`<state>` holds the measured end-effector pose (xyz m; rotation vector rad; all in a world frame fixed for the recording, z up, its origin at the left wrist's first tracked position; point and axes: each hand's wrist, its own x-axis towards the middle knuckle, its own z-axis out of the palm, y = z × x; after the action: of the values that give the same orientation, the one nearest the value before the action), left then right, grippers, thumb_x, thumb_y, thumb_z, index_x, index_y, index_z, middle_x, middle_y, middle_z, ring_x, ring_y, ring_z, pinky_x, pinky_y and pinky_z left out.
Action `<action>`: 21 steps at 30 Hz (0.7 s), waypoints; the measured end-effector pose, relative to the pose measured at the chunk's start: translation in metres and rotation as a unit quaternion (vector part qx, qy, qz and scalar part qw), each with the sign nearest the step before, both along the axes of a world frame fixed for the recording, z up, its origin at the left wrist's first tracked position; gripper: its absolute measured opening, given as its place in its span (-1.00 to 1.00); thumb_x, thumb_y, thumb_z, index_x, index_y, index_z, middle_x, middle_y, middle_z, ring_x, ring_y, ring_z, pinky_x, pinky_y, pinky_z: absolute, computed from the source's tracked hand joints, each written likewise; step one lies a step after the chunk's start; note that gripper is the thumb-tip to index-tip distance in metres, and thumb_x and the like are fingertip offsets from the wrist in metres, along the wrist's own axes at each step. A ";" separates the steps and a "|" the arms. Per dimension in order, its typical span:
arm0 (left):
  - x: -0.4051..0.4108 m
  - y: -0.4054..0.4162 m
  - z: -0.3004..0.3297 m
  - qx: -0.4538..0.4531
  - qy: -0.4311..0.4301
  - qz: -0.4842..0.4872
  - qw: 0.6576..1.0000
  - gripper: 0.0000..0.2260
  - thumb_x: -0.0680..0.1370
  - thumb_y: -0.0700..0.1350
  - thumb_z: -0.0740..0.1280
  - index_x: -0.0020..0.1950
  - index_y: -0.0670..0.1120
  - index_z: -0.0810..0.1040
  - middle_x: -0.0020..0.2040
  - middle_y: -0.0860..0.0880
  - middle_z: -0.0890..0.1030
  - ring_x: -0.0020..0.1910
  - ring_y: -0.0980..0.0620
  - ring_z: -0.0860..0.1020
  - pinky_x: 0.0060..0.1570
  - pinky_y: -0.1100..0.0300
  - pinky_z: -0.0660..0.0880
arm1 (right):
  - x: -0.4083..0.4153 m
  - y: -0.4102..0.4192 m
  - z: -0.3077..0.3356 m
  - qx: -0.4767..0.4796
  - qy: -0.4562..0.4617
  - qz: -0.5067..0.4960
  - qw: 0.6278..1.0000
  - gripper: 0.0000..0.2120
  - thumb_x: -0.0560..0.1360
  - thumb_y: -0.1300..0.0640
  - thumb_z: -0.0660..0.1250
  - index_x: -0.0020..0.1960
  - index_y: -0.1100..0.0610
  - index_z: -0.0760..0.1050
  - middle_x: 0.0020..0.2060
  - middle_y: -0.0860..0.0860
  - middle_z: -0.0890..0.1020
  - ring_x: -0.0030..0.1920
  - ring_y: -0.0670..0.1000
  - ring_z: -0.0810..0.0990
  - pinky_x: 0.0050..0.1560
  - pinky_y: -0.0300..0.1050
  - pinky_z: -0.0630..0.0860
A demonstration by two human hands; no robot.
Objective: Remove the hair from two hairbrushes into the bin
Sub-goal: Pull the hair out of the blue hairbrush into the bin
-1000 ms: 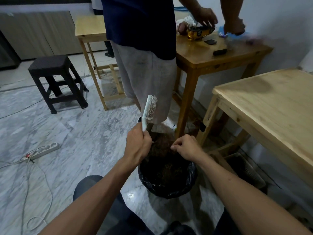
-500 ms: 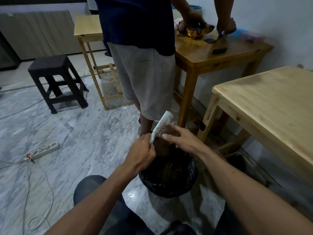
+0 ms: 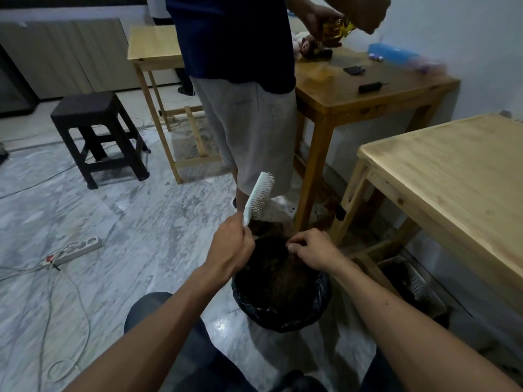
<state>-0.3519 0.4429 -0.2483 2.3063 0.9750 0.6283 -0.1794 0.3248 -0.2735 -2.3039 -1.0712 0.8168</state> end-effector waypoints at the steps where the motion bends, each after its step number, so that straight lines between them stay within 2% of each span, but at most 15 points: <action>1: -0.002 -0.001 -0.003 0.001 0.003 -0.007 1.000 -0.88 0.59 -0.24 0.17 -0.14 -0.11 0.39 -0.29 0.01 0.42 -0.36 0.05 0.38 -0.41 0.19 0.18 | 0.000 0.002 0.002 -0.007 0.023 0.000 1.000 -0.66 0.59 0.06 0.40 0.36 0.00 0.62 0.28 0.00 0.66 0.34 0.04 0.58 0.36 -0.05 0.50; 3: -0.005 -0.004 -0.008 -0.003 0.007 -0.022 1.000 -0.89 0.59 -0.23 0.18 -0.12 -0.12 0.42 -0.27 -0.01 0.47 -0.34 0.07 0.40 -0.40 0.21 0.20 | -0.001 0.005 0.006 0.004 0.078 -0.013 0.997 -0.40 0.51 0.10 0.41 0.54 -0.01 0.43 0.43 0.02 0.55 0.40 0.06 0.52 0.35 -0.06 0.48; 5: -0.008 -0.007 -0.013 -0.013 0.010 -0.032 0.999 -0.91 0.59 -0.23 0.19 -0.05 -0.13 0.48 -0.22 -0.04 0.53 -0.30 0.06 0.45 -0.38 0.21 0.25 | -0.001 0.009 0.011 0.059 0.124 -0.037 0.990 -0.29 0.46 0.11 0.40 0.59 -0.01 0.34 0.47 0.02 0.49 0.39 0.05 0.49 0.28 -0.08 0.46; 8: -0.010 -0.012 -0.018 -0.018 0.011 -0.045 0.999 -0.90 0.59 -0.23 0.20 -0.02 -0.14 0.50 -0.20 -0.05 0.56 -0.27 0.02 0.49 -0.36 0.15 0.32 | -0.004 0.012 0.018 0.142 0.198 -0.080 0.967 -0.37 0.49 -0.04 0.45 0.53 -0.02 0.42 0.39 -0.03 0.56 0.37 0.00 0.53 0.36 -0.05 0.41; 10: -0.010 -0.013 -0.018 -0.023 0.015 -0.055 0.998 -0.90 0.59 -0.23 0.20 -0.02 -0.13 0.51 -0.19 -0.05 0.57 -0.26 0.03 0.50 -0.33 0.13 0.36 | -0.003 0.013 0.018 0.170 0.243 -0.089 0.951 -0.47 0.45 -0.16 0.52 0.37 -0.04 0.58 0.22 -0.09 0.70 0.22 -0.07 0.67 0.36 -0.05 0.49; 11: -0.010 -0.013 -0.018 -0.026 0.016 -0.061 0.998 -0.89 0.59 -0.22 0.20 -0.01 -0.12 0.51 -0.18 -0.04 0.58 -0.25 0.03 0.50 -0.32 0.13 0.38 | -0.004 0.012 0.017 0.179 0.252 -0.083 0.947 -0.54 0.44 -0.15 0.55 0.28 -0.03 0.64 0.12 -0.08 0.75 0.15 -0.08 0.72 0.33 -0.05 0.54; 13: -0.009 -0.013 -0.016 -0.033 0.015 -0.069 0.997 -0.88 0.58 -0.19 0.19 0.00 -0.11 0.52 -0.17 -0.04 0.59 -0.24 0.04 0.51 -0.30 0.11 0.42 | -0.004 0.013 0.015 0.182 0.228 -0.071 0.954 -0.69 0.47 -0.07 0.56 0.16 0.01 0.72 -0.03 -0.08 0.79 0.02 -0.14 0.75 0.21 -0.13 0.59; 16: -0.007 -0.011 -0.009 -0.076 -0.008 -0.040 0.996 -0.87 0.56 -0.18 0.19 0.00 -0.11 0.53 -0.22 -0.04 0.58 -0.30 0.04 0.51 -0.34 0.09 0.40 | -0.003 0.010 0.012 0.159 0.136 -0.069 0.975 -0.89 0.53 0.01 0.51 -0.01 0.01 0.77 -0.19 -0.12 0.78 -0.13 -0.26 0.70 -0.02 -0.32 0.48; 18: -0.006 -0.008 -0.003 -0.126 -0.036 0.005 0.991 -0.88 0.57 -0.24 0.21 -0.01 -0.12 0.53 -0.28 -0.01 0.55 -0.35 0.04 0.47 -0.38 0.16 0.32 | -0.002 0.006 0.008 0.113 0.077 -0.055 0.989 -0.91 0.55 0.03 0.50 -0.02 0.01 0.77 -0.18 -0.14 0.76 -0.10 -0.25 0.67 0.02 -0.30 0.49; 21: -0.006 -0.004 0.003 -0.153 -0.056 0.019 0.986 -0.89 0.55 -0.27 0.22 -0.03 -0.13 0.53 -0.30 0.02 0.51 -0.35 0.05 0.47 -0.37 0.18 0.32 | 0.002 -0.002 -0.002 0.066 0.055 -0.064 0.994 -0.90 0.56 0.02 0.48 0.00 -0.01 0.77 -0.08 -0.12 0.76 0.04 -0.15 0.67 0.24 -0.09 0.55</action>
<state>-0.3581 0.4385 -0.2455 1.9667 0.9890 0.5724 -0.1773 0.3232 -0.2751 -2.1654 -0.8915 0.7878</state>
